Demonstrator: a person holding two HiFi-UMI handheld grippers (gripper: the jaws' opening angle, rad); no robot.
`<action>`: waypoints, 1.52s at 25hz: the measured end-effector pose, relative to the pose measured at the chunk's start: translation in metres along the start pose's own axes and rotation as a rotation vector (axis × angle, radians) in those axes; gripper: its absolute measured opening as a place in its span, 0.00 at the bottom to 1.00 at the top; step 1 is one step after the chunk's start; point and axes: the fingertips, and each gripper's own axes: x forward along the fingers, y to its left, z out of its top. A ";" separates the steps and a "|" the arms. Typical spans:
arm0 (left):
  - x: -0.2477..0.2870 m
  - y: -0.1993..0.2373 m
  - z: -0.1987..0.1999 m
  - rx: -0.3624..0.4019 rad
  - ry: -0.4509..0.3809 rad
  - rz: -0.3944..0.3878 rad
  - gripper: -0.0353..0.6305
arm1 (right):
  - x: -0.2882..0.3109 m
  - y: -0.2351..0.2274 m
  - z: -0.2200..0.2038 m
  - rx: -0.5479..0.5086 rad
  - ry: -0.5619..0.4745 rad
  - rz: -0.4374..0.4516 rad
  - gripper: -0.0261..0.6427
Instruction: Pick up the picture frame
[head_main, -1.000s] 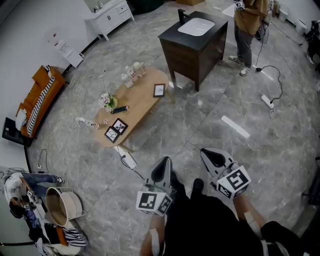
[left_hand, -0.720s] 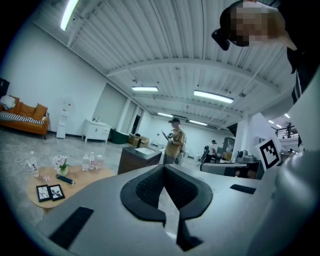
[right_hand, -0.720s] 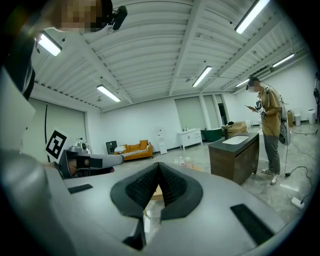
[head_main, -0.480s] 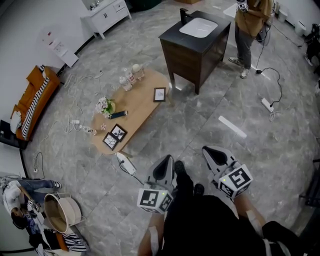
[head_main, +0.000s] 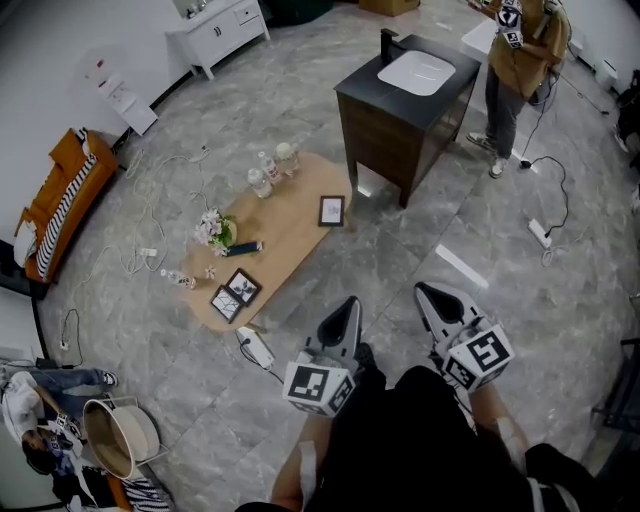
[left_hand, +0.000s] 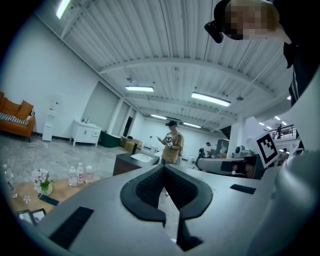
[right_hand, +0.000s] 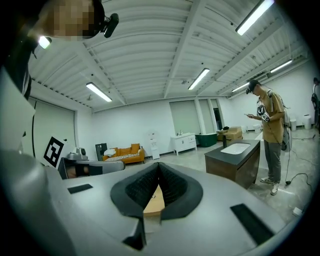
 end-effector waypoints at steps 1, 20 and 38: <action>0.006 0.008 0.001 -0.002 0.001 -0.002 0.07 | 0.009 -0.002 0.001 0.002 0.000 0.000 0.06; 0.166 0.082 0.015 -0.069 0.025 0.142 0.07 | 0.143 -0.135 0.029 0.022 0.042 0.140 0.06; 0.336 0.107 0.010 -0.213 0.016 0.357 0.07 | 0.243 -0.292 0.043 0.008 0.174 0.415 0.06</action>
